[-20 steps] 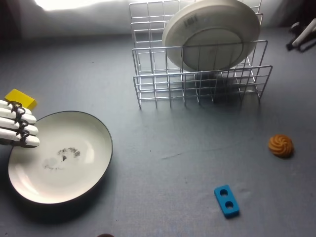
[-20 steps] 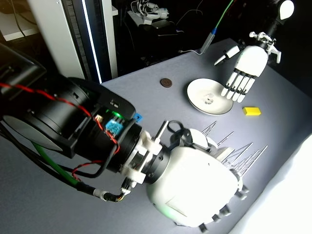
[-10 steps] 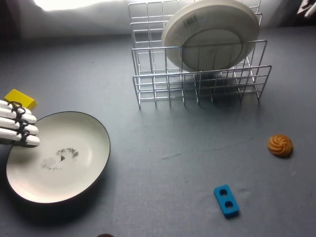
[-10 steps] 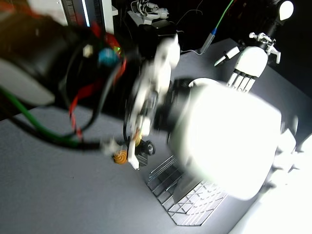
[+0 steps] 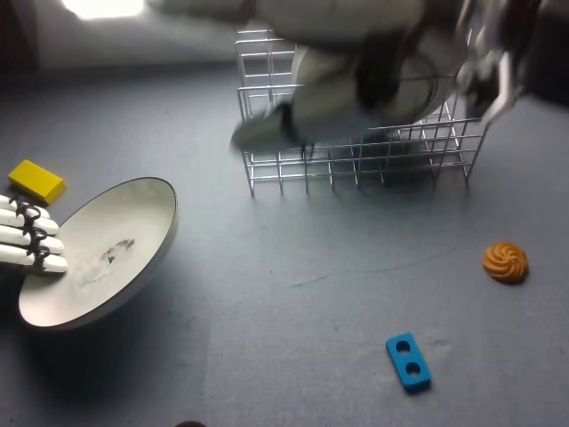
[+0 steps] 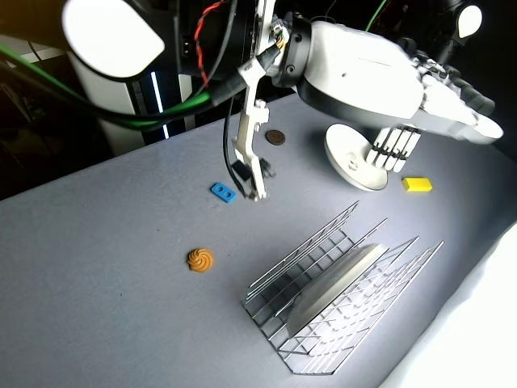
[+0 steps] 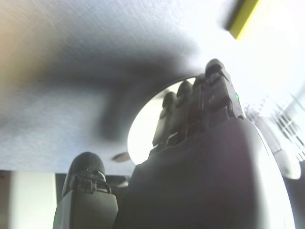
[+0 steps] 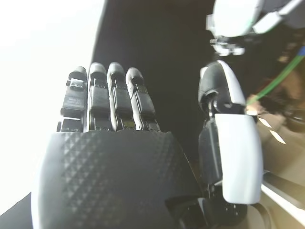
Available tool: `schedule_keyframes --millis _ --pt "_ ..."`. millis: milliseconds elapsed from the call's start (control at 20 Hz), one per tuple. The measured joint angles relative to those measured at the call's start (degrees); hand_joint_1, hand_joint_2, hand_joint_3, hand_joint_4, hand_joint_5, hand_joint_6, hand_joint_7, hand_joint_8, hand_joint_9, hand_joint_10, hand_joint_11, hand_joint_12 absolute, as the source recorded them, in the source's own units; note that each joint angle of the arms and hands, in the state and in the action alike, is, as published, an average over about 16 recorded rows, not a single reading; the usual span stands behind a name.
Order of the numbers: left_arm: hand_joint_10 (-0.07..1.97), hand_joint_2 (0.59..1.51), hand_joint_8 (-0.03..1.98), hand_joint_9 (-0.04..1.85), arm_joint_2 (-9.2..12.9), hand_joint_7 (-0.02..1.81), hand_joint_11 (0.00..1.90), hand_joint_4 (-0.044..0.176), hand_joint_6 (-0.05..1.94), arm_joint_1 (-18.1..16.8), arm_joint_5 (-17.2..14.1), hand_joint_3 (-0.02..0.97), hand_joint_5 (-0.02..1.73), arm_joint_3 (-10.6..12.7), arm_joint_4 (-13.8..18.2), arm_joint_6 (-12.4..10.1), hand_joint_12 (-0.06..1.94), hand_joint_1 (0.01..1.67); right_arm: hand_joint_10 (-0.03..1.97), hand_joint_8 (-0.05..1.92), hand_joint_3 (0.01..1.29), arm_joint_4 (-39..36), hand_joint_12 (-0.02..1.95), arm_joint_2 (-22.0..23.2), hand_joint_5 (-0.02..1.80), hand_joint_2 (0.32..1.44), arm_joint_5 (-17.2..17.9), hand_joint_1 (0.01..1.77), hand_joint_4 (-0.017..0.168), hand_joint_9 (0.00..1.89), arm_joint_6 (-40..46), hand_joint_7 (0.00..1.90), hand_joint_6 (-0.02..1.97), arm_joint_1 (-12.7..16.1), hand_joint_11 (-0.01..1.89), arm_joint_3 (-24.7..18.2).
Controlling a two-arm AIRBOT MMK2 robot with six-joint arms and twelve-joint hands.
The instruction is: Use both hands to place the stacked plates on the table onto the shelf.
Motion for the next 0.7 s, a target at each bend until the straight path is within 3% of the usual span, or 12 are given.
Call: schedule_keyframes --millis 250,700 --pt "-0.03 1.092 -0.01 -0.02 0.0 0.01 0.02 0.001 -0.01 0.4 0.3 0.021 0.01 -0.1 0.4 0.0 -0.01 0.02 0.01 0.01 0.01 1.7 0.11 -3.3 0.1 1.15 2.4 0.56 0.004 0.05 -7.7 0.08 0.03 -4.8 0.02 -2.5" --pt "-0.03 1.092 -0.01 -0.02 0.0 0.0 0.02 -0.001 -0.02 0.5 0.5 0.022 0.01 -0.2 0.4 0.0 -0.01 0.02 0.01 0.01 0.01 5.0 0.34 -12.5 0.14 1.12 8.6 0.72 0.003 0.1 -19.0 0.12 0.03 -13.3 0.02 1.1"
